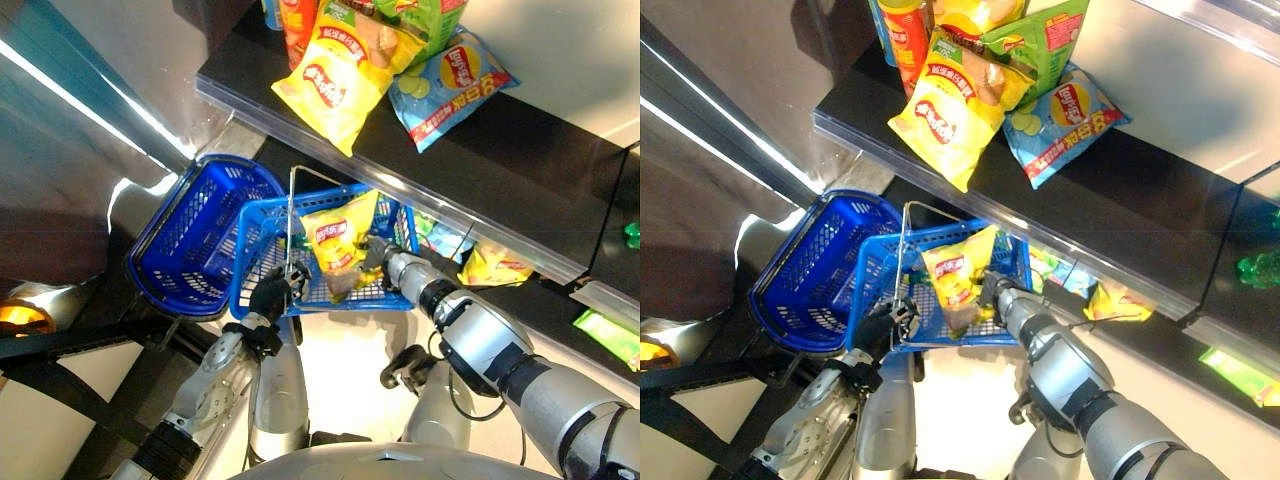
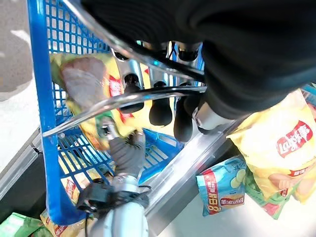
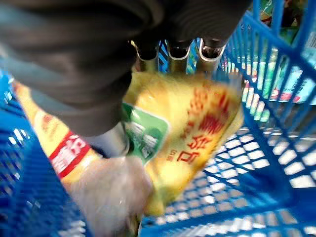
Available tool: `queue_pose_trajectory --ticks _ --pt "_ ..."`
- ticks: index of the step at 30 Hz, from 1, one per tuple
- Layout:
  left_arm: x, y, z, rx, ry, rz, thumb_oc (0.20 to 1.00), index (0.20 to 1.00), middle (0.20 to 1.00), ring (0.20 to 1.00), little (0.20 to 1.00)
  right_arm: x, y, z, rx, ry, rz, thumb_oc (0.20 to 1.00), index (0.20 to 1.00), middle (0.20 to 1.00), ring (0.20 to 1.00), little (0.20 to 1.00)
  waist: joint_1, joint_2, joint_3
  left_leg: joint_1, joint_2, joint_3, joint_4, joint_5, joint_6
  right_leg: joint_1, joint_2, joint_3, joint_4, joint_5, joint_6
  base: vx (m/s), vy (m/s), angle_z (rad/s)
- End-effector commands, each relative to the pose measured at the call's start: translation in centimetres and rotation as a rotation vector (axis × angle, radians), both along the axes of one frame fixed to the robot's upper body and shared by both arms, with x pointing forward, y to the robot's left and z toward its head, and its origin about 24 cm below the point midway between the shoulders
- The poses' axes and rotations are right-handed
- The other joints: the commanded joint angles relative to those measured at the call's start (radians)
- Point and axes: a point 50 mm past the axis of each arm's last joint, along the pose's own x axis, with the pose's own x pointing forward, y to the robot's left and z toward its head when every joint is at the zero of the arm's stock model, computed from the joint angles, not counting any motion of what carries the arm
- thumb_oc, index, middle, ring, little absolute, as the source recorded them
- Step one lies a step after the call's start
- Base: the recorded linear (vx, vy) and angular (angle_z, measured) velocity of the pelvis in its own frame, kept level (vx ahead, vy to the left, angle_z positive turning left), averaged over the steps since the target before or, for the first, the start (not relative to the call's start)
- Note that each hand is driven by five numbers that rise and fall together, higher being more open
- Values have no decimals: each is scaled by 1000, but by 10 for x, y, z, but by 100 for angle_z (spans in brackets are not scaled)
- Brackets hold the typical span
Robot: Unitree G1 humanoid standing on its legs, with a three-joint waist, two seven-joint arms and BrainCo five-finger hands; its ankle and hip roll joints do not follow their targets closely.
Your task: Pick up the snacks into the basket
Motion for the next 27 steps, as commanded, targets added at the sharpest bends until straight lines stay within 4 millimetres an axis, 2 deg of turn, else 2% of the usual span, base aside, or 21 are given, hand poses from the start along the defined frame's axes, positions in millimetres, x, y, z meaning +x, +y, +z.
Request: queue_pose_trajectory --ticks 1,10,14,17,18,21,24,25,27 --pt "1 -34 113 -285 -536 -173 200 200 200 200 200 6 3 9 -28 -40 9 1000 1000 1000 1000 1000 47 45 -48 7 19 11 30 -38 37 -25 21 31 -6 155 73 0 0 0" --pt "5 -26 105 -213 -528 -117 200 200 200 200 200 15 12 25 113 -126 -12 1000 1000 1000 1000 1000 21 31 -41 9 20 19 43 -44 40 -35 21 52 -1 157 69 -3 7 0" --pt "10 -10 88 -129 -473 -25 200 200 200 200 200 16 20 31 240 -155 -32 1000 1000 1000 1000 1000 -2 15 -41 24 27 26 46 -48 38 -33 24 68 -3 157 65 0 0 0" --pt "12 -6 82 -104 -452 -2 200 200 200 200 200 15 22 31 269 -156 -33 1000 1000 1000 1000 1000 -9 7 -44 30 30 29 47 -49 37 -32 26 72 -4 160 65 7 11 -3" --pt "16 9 64 -30 -390 84 200 200 200 200 200 11 31 32 369 -170 -19 1000 1000 1000 1000 1000 -35 -16 -54 62 36 42 31 -50 37 -17 35 87 -25 177 67 23 31 -9" --pt "18 22 45 29 -316 166 200 200 200 200 200 0 39 28 467 -172 -3 1000 1000 1000 1000 1000 -69 -42 -67 102 42 60 -5 -43 34 8 45 95 -62 210 74 26 17 -30" --pt "16 31 33 65 -270 213 200 200 200 200 200 -10 39 22 513 -154 9 1000 1000 1000 1000 1000 -91 -56 -82 133 41 73 -41 -33 33 23 51 100 -92 235 82 47 9 -22" --pt "15 39 20 94 -212 255 200 200 200 200 200 -23 35 8 525 -112 1 1000 1000 1000 1000 1000 -112 -70 -102 165 38 83 -87 -19 31 44 56 103 -130 266 92 72 13 -30" --pt "12 47 9 109 -169 293 200 200 200 200 200 -34 27 -3 534 -88 -16 1000 1000 1000 1000 1000 -130 -80 -120 198 32 94 -130 -4 30 65 61 108 -163 287 97 79 12 -21"
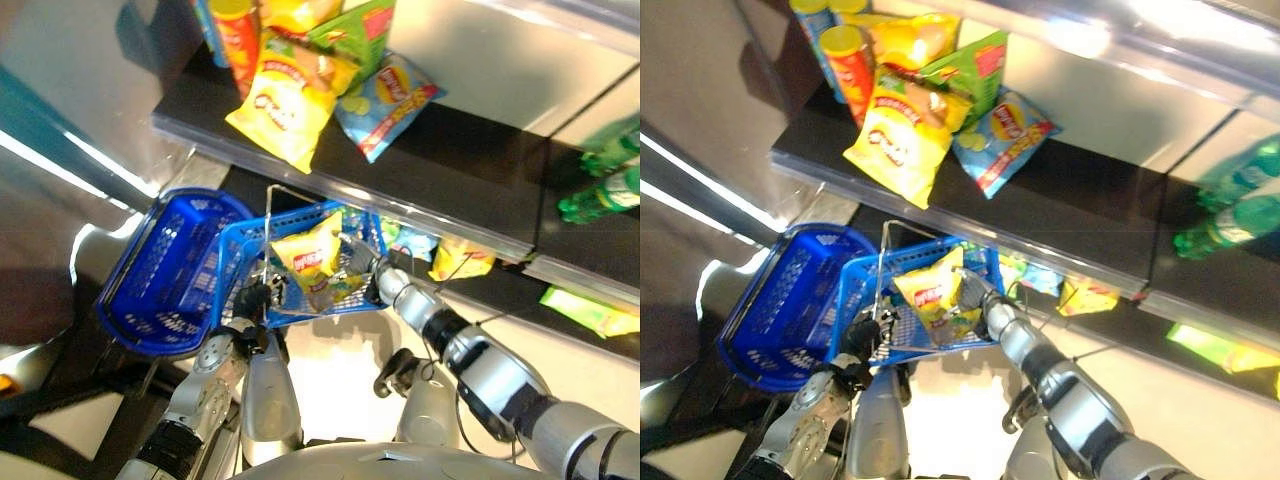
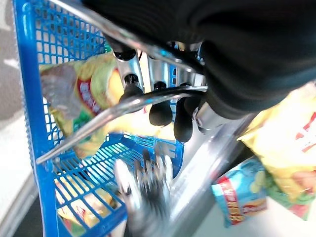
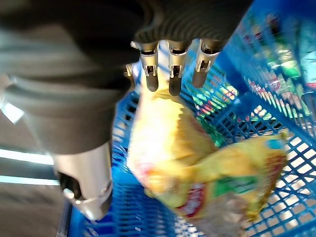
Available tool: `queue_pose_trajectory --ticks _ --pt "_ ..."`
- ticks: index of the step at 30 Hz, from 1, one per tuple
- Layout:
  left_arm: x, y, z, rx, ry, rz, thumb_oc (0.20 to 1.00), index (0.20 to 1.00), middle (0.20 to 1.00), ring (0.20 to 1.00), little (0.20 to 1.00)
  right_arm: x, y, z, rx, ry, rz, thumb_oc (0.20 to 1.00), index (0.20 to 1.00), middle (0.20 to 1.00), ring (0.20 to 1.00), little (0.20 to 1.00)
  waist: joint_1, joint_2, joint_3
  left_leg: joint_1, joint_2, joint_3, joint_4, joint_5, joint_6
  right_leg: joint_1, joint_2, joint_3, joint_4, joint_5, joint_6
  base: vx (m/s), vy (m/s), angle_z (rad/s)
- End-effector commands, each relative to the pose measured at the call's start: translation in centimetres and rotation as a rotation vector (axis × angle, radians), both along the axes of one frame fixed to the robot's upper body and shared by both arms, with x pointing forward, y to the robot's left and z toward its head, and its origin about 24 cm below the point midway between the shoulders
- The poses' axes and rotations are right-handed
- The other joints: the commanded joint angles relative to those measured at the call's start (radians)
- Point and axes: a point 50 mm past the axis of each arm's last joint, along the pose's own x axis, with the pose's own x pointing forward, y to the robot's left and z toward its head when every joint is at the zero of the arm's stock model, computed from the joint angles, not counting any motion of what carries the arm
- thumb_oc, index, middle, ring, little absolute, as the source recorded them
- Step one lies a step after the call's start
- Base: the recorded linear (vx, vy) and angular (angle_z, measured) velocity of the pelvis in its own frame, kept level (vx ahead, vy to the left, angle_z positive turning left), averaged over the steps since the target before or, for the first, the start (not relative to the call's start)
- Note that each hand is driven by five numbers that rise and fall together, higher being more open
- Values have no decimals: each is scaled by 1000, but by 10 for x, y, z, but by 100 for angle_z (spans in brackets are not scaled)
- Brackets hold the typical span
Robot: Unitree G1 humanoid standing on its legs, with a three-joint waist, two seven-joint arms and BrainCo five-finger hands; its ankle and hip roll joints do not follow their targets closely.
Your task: Pick up the snacks into the basket
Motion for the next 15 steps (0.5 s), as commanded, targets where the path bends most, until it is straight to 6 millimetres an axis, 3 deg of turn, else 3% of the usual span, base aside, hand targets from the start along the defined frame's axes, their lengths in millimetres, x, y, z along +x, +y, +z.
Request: queue_pose_trajectory --ticks 1,4,5,7,8,9,14,15 --pt "16 3 53 -20 -320 36 200 200 200 200 200 4 -3 7 54 -18 -6 1000 1000 1000 1000 1000 12 -13 -47 77 -19 15 -75 3 38 17 -11 44 -62 235 105 82 10 -18" --pt "11 11 40 6 -268 65 200 200 200 200 200 -8 -14 -4 54 12 -6 1000 1000 1000 1000 1000 -7 -24 -72 127 -29 30 -132 19 33 53 -2 42 -116 247 109 42 15 -22" --pt "10 14 37 14 -256 76 200 200 200 200 200 -10 -17 -3 58 7 -6 1000 1000 1000 1000 1000 -14 -29 -81 132 -34 48 -156 48 44 58 -2 29 -145 271 94 40 26 -25" --pt "6 16 27 26 -215 90 200 200 200 200 200 -18 -23 -15 47 50 -21 1000 1000 1000 1000 1000 -22 -29 -100 171 -39 46 -193 42 28 87 6 43 -171 274 116 89 22 -6" --pt "3 20 19 34 -185 113 200 200 200 200 200 -24 -30 -20 49 64 -38 1000 1000 1000 1000 1000 -33 -34 -119 193 -49 73 -237 75 37 100 10 32 -216 303 104 110 18 -5" --pt "2 20 18 34 -182 113 200 200 200 200 200 -24 -30 -20 48 66 -38 1000 1000 1000 1000 1000 -33 -31 -119 204 -48 61 -236 56 25 105 13 46 -205 288 119 102 33 -14" --pt "-7 27 -4 72 -93 156 200 200 200 200 200 -44 -47 -42 78 158 -105 1000 1000 1000 1000 1000 -54 -34 -175 287 -74 103 -361 101 15 160 45 53 -330 327 126 99 14 -22" --pt "-11 28 -11 79 -66 164 200 200 200 200 200 -55 -55 -53 116 215 -163 1000 1000 1000 1000 1000 -58 -35 -199 311 -84 113 -400 116 11 179 58 55 -378 335 127 92 3 -24"
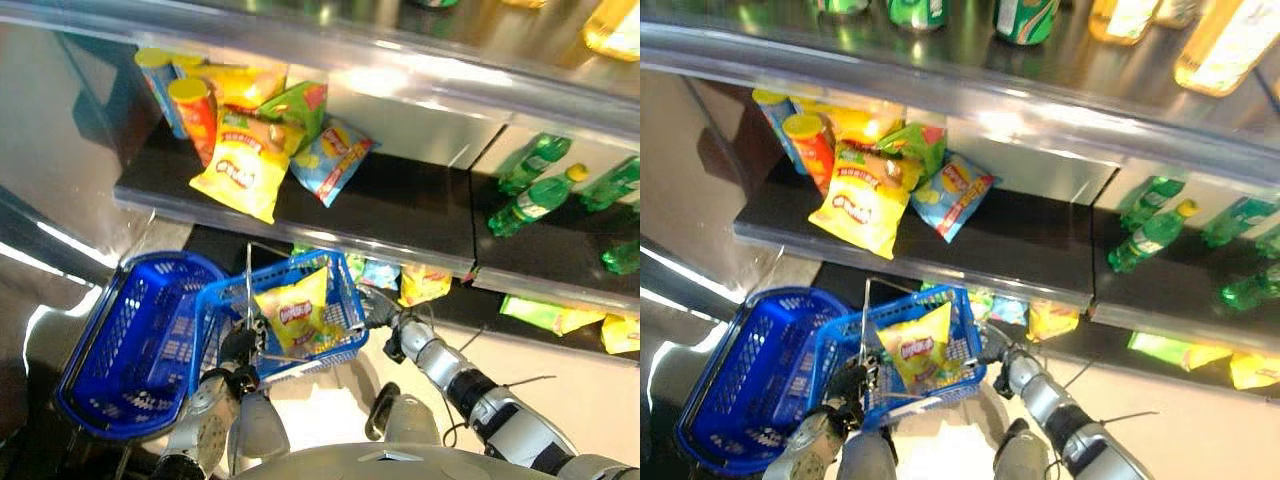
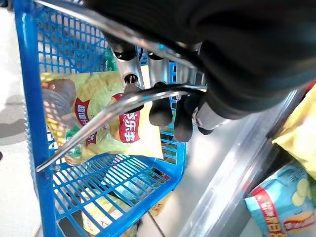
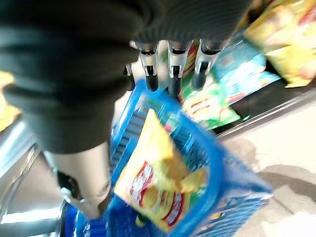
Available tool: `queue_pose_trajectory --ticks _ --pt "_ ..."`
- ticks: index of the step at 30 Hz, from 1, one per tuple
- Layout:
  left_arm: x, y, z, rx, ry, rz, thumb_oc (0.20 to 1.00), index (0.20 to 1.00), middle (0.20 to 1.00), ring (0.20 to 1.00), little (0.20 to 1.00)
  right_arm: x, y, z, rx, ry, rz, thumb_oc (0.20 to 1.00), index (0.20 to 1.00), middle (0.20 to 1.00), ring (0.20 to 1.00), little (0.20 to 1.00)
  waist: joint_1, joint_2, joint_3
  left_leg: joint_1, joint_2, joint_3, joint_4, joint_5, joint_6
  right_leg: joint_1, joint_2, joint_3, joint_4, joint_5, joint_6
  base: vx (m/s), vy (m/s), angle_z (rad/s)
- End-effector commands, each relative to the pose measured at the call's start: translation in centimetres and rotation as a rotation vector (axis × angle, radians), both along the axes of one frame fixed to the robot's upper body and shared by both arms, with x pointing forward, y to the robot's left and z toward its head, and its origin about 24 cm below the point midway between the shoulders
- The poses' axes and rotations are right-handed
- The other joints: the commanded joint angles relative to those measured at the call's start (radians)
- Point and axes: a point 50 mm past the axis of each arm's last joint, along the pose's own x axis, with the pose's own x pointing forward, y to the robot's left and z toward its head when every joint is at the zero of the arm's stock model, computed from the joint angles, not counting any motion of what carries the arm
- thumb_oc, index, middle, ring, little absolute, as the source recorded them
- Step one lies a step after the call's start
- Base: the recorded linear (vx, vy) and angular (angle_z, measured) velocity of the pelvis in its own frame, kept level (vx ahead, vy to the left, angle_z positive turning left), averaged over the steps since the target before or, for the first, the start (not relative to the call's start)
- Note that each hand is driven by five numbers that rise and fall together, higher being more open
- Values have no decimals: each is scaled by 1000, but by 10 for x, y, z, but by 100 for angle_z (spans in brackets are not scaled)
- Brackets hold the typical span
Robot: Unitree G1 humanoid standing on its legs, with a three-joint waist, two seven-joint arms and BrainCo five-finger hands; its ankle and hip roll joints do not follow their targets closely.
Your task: Pick up the snacks into the basket
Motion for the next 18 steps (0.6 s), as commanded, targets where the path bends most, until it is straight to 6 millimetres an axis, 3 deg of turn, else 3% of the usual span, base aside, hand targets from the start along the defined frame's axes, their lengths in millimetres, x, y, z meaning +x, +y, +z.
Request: queue_pose_trajectory --ticks 1,4,5,8,10,14,18 --pt "38 9 46 51 -322 4 200 200 200 200 200 6 -15 1 98 7 -118 1000 1000 1000 1000 1000 17 3 -31 63 -33 5 -122 39 31 23 -25 26 -75 187 96 117 7 -33" --pt "33 9 36 54 -282 17 200 200 200 200 200 -8 -26 -12 146 73 -215 1000 1000 1000 1000 1000 14 6 -52 88 -41 16 -162 56 28 40 -12 33 -120 193 96 68 12 -24" --pt "28 8 25 64 -231 20 200 200 200 200 200 -22 -36 -24 123 122 -267 1000 1000 1000 1000 1000 8 9 -70 106 -50 20 -201 72 26 56 2 42 -166 198 97 43 5 -17" --pt "24 6 16 62 -193 22 200 200 200 200 200 -32 -41 -32 97 157 -286 1000 1000 1000 1000 1000 5 14 -89 128 -56 29 -246 90 21 72 16 47 -213 209 97 66 7 -28" --pt "17 0 5 57 -140 22 200 200 200 200 200 -49 -48 -43 210 219 -453 1000 1000 1000 1000 1000 -10 20 -121 129 -59 34 -268 92 16 81 34 58 -263 207 98 63 -3 -16" --pt "14 -3 -1 64 -108 21 200 200 200 200 200 -64 -50 -49 327 250 -588 1000 1000 1000 1000 1000 -26 22 -129 148 -57 28 -268 92 16 98 43 76 -258 195 92 43 -13 -9" --pt "9 -5 -5 48 -86 36 200 200 200 200 200 -68 -54 -51 337 247 -637 1000 1000 1000 1000 1000 -29 30 -142 148 -54 27 -268 89 14 104 48 73 -269 181 86 20 -12 -7"
